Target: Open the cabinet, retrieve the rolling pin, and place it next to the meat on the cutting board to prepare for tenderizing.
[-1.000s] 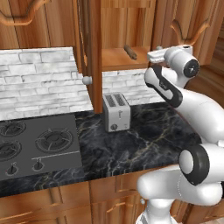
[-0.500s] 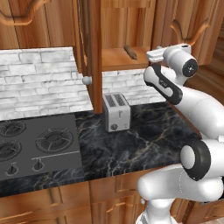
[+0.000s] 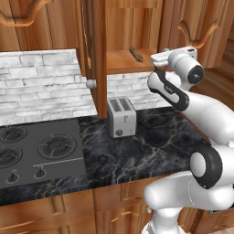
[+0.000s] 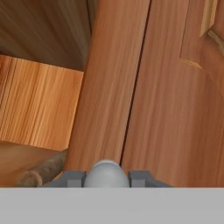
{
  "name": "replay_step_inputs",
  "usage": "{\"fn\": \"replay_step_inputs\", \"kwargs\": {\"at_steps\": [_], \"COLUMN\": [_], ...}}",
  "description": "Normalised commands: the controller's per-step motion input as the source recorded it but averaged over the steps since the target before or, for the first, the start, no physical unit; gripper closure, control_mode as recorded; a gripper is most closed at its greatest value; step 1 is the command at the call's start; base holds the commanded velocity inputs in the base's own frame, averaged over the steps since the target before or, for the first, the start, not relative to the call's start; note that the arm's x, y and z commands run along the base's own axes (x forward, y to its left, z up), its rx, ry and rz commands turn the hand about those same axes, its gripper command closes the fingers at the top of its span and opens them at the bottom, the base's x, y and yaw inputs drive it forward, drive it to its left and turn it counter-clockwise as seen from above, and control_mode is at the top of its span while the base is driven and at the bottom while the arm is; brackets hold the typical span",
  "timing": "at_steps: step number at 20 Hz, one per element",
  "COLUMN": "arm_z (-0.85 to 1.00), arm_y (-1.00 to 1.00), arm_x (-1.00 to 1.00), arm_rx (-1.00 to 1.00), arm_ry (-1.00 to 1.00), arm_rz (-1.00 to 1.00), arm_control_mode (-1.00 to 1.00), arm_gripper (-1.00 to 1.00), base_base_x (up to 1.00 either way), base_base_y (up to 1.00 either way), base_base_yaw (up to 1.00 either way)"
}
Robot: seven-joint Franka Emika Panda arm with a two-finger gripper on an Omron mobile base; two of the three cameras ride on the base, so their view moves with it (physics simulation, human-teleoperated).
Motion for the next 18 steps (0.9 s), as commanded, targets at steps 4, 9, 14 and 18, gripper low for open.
{"fn": "replay_step_inputs", "kwargs": {"at_steps": [4,9,14,18], "arm_z": [0.00,0.00,0.00,0.00], "arm_y": [0.05,0.00,0.00,0.00], "arm_x": [0.05,0.00,0.00,-0.08], "arm_rx": [0.00,0.00,0.00,0.00], "arm_ry": [0.00,0.00,0.00,-0.02], "arm_rz": [0.00,0.00,0.00,0.00], "arm_control_mode": [-1.00,-1.00,-1.00,-1.00], "arm_gripper": [1.00,1.00,1.00,1.00], "base_base_x": [0.00,0.00,0.00,0.00], "base_base_y": [0.00,0.00,0.00,0.00], "base_base_yaw": [0.00,0.00,0.00,0.00]}}
